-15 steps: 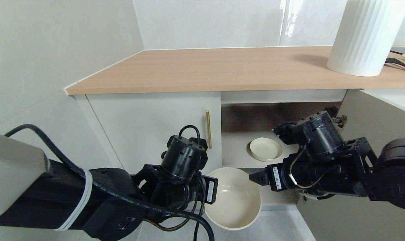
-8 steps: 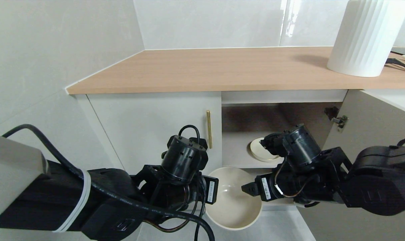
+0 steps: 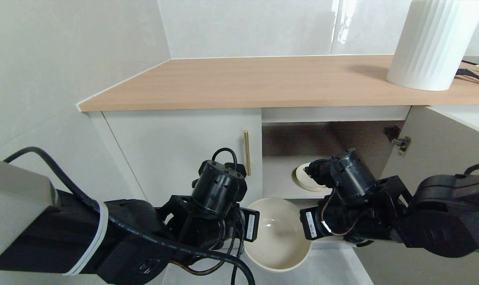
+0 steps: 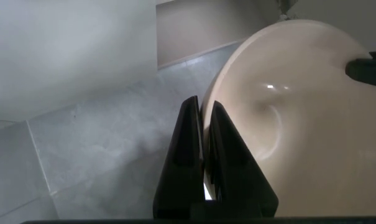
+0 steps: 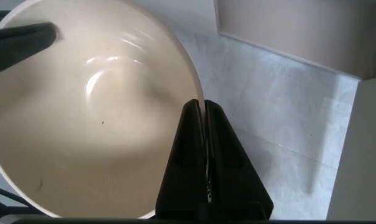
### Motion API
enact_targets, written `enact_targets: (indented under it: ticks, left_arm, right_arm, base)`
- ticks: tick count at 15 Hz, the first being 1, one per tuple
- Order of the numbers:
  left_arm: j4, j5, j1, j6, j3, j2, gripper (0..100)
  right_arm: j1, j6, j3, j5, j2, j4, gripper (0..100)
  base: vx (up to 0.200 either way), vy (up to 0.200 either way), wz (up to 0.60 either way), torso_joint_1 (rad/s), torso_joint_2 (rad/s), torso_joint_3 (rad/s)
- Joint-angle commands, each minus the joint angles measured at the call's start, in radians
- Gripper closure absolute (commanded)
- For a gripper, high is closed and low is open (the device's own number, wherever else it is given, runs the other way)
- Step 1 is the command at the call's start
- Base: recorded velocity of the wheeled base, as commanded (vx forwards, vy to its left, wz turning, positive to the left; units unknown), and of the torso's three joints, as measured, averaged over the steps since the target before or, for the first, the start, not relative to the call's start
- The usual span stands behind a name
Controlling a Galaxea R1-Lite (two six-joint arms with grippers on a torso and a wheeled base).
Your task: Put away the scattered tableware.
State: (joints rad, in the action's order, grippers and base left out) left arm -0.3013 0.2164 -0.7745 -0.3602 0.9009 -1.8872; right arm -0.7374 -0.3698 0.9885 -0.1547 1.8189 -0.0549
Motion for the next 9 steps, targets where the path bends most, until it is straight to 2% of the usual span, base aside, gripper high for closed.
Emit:
enact_targets:
  ticks: [1,2,6,9]
  left_arm:
    - [0.001,0.001,0.000,0.000,0.000,0.000,100]
    - [0.001,0.001,0.000,0.000,0.000,0.000,0]
    - [-0.018,0.020,0.000,0.000,0.000,0.007,0]
    - [-0.019,0.031,0.001,0.000,0.000,0.013,0]
  right_arm:
    - [0.000,0.000,-0.001,-0.002,0.003,0.001,100]
    - [0.000,0.000,-0.001,-0.002,0.003,0.001,100]
    - [0.018,-0.035,0.027,-0.009,0.034,-0.014,100]
    - [0.119,-0.153,0.104,-0.013,0.125,-0.020,100]
  base:
    - [0.000,0.000,0.00,0.000,0.00,0.000]
    - [0.000,0.000,0.00,0.000,0.00,0.000]
    - [0.000,0.000,0.00,0.000,0.00,0.000]
    - [0.000,0.000,0.00,0.000,0.00,0.000]
